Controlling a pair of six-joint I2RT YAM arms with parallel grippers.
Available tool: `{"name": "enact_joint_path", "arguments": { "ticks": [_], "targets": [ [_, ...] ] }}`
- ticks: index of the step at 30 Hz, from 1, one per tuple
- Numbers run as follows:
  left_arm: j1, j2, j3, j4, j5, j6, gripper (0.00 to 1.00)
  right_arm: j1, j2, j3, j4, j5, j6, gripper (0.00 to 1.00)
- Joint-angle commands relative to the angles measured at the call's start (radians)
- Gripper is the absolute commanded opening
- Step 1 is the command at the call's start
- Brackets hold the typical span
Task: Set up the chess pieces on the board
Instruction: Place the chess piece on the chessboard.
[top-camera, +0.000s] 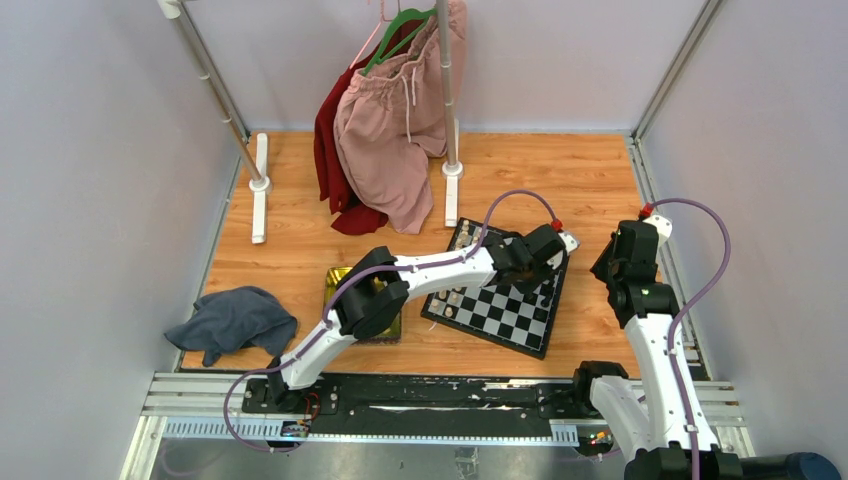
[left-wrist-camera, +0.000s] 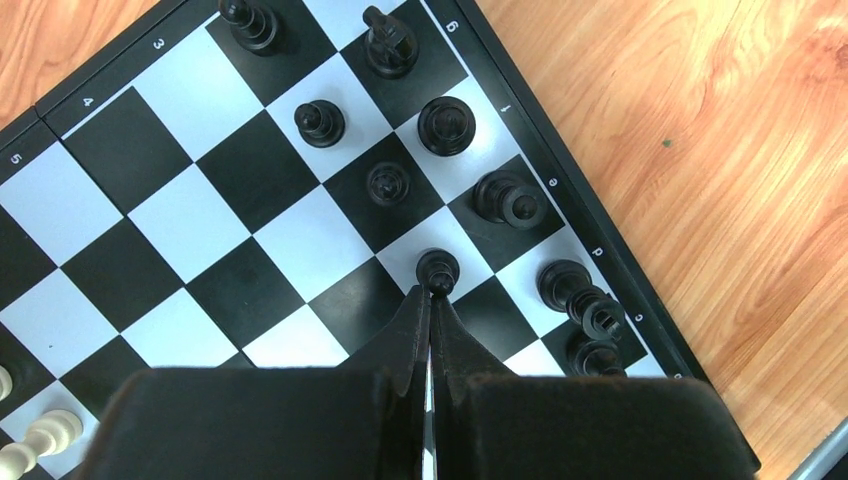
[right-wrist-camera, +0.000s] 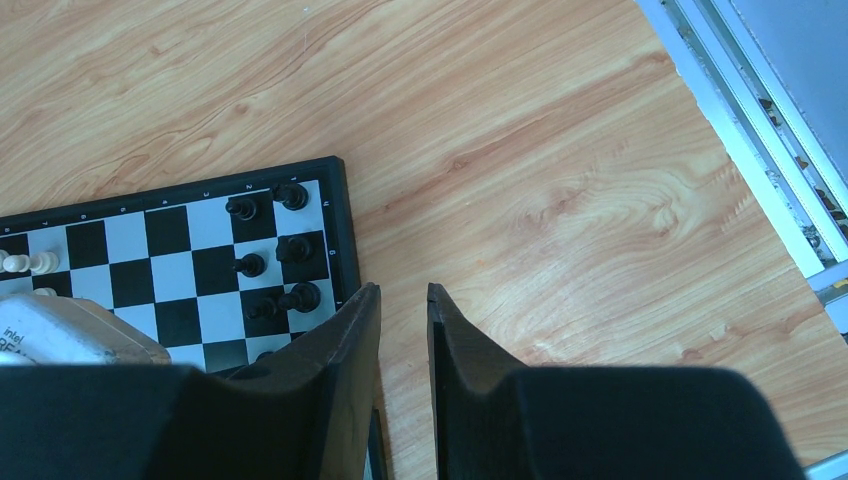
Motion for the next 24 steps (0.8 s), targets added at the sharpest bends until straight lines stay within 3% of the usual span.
{"name": "enact_joint_path", "arguments": {
  "ticks": [1, 11, 18, 21, 24],
  "targets": [
    [0.007, 0.025, 0.03, 0.002, 0.018, -0.01, 0.0, -0.016, -0.008, 0.005, -0.015, 0.026, -0.003, 0.28],
    [0.007, -0.015, -0.008, -0.019, -0.028, -0.008, 0.0, -0.015, -0.019, 0.022, -0.033, 0.033, -0.01, 0.28],
    [0.012, -0.257, -0.187, -0.116, -0.199, -0.027, 0.06, -0.015, -0.033, 0.059, -0.046, 0.004, -0.018, 0.28],
    [0.017, -0.416, -0.288, -0.168, -0.297, -0.072, 0.15, -0.013, -0.033, 0.074, -0.043, -0.017, -0.016, 0.28],
    [0.032, -0.571, -0.387, -0.235, -0.374, -0.149, 0.34, -0.011, -0.022, 0.079, -0.025, -0.055, -0.014, 0.29]
  ]
}}
